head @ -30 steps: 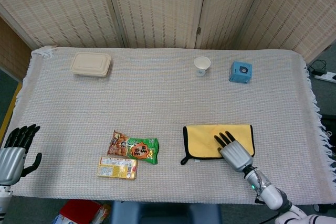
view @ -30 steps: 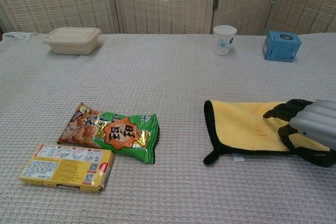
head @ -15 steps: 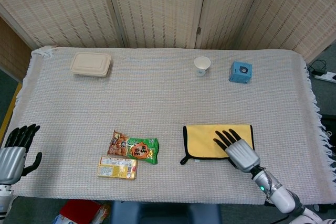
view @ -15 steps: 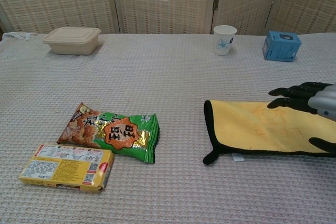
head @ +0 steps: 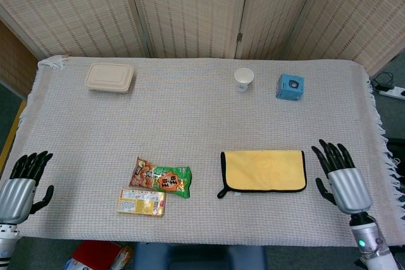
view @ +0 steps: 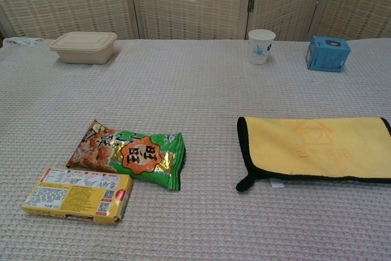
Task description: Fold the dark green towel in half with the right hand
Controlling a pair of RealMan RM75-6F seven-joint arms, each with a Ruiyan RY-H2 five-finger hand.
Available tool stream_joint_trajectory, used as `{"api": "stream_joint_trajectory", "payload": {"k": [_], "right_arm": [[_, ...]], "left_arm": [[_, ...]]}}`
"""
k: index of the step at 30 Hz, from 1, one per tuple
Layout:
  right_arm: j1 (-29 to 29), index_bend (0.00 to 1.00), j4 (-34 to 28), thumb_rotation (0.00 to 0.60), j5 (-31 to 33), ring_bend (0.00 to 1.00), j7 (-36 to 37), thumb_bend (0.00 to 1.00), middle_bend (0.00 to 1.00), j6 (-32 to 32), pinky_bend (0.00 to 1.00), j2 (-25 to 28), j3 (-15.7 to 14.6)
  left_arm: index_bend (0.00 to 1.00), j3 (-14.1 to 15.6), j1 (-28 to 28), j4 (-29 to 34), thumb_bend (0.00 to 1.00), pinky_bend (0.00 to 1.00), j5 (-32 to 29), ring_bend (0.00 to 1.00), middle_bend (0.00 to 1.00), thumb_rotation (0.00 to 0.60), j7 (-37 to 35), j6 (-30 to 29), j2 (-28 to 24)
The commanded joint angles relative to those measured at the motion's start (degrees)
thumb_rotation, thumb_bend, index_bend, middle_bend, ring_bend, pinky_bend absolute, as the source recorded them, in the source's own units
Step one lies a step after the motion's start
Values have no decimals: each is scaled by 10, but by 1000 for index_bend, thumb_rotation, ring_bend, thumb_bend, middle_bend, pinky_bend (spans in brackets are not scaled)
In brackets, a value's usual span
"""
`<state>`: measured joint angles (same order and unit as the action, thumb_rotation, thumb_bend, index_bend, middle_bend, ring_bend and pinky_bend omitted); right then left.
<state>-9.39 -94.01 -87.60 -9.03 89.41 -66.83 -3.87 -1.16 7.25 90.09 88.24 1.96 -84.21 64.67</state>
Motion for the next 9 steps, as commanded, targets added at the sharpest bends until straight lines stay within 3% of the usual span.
{"api": "stream_joint_trajectory", "payload": {"k": [1,9], "right_arm": [[49,0,36,600,-8,0,54,516,0,42,0,14,-11],[63,0,47,600,-25,0,67,515,0,51,0,22,-5]], "left_arm": [[54,1,-3,0,542,0,5,8,107,600,8,-8,4],[54,6,-5,-3,542,0,18,2,107,600,29,-15,16]]}}
